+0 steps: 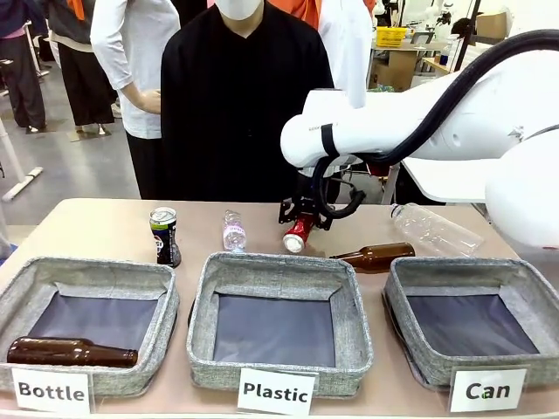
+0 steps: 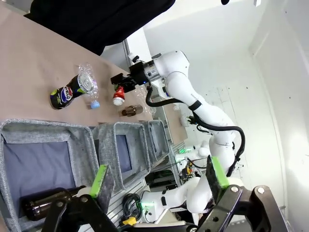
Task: Sort the can waste into the basket.
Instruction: Pick up the can waste from the table and place it in the right Fabric basket.
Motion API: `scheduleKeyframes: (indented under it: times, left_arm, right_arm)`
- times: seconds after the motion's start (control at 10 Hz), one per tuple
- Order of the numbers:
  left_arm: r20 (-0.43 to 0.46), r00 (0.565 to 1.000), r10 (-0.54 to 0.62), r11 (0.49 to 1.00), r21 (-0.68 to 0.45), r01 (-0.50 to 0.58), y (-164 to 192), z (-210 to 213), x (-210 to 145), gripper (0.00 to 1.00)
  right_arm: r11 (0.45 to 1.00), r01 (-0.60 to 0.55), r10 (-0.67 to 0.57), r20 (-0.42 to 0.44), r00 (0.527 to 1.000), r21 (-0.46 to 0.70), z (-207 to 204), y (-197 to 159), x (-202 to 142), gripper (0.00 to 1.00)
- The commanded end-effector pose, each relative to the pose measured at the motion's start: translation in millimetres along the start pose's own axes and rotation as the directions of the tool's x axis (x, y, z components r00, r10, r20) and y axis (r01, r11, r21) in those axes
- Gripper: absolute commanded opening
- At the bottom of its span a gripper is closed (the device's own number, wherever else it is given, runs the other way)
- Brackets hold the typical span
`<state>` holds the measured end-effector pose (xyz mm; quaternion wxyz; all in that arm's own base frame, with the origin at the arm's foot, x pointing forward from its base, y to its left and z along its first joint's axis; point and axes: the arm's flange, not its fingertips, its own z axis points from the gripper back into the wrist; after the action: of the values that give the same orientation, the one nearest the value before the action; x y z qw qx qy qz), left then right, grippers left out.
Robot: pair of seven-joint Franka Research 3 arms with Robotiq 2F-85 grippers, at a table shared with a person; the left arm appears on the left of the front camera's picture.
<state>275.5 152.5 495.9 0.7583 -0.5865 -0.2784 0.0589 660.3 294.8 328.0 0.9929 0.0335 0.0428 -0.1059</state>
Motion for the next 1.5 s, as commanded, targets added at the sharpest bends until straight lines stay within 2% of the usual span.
scheduleKeyframes:
  times: [0.0,0.3,0.5,0.6,0.7,0.9,1.0,1.1,1.2,1.4]
  left_arm:
    - [0.009,1.000,0.013,1.000,-0.015,-0.013,-3.7,-1.0,-0.5,1.00]
    - [0.009,1.000,0.013,1.000,-0.015,-0.013,-3.7,-1.0,-0.5,1.00]
    - [0.009,1.000,0.013,1.000,-0.015,-0.013,-3.7,-1.0,-0.5,1.00]
    - [0.009,1.000,0.013,1.000,-0.015,-0.013,-3.7,-1.0,-0.5,1.00]
    - [0.009,1.000,0.013,1.000,-0.015,-0.013,-3.7,-1.0,-0.5,1.00]
    - [0.009,1.000,0.013,1.000,-0.015,-0.013,-3.7,-1.0,-0.5,1.00]
    - [0.009,1.000,0.013,1.000,-0.015,-0.013,-3.7,-1.0,-0.5,1.00]
    - [0.009,1.000,0.013,1.000,-0.015,-0.013,-3.7,-1.0,-0.5,1.00]
    - [0.009,1.000,0.013,1.000,-0.015,-0.013,-3.7,-1.0,-0.5,1.00]
    - [0.009,1.000,0.013,1.000,-0.015,-0.013,-3.7,-1.0,-0.5,1.00]
  right_arm:
    - [1.000,0.005,-0.005,-0.017,1.000,-0.025,55.5,-32.5,-17.0,0.00]
    - [0.990,-0.141,0.139,-0.099,0.985,-0.014,145.2,-93.9,-64.1,0.00]
    - [0.921,-0.386,0.374,-0.146,0.916,-0.061,183.0,-144.9,-104.0,0.00]
    - [0.854,-0.517,0.504,-0.147,0.851,-0.061,192.4,-167.0,-120.1,0.00]
    - [0.749,-0.660,0.647,-0.149,0.748,-0.059,197.5,-191.1,-139.3,0.00]
    - [0.472,-0.881,0.872,-0.128,0.472,-0.033,198.3,-243.7,-182.5,0.00]
    - [0.322,-0.947,0.934,-0.161,0.319,-0.006,194.8,-267.3,-201.3,0.00]
    - [0.174,-0.984,0.970,-0.166,0.179,-0.041,188.6,-287.7,-216.8,0.00]
    - [0.105,-0.991,0.981,-0.154,0.116,-0.078,180.2,-302.0,-231.0,0.00]
    - [0.130,-0.986,0.986,-0.092,0.139,-0.101,167.7,-318.6,-248.0,0.00]
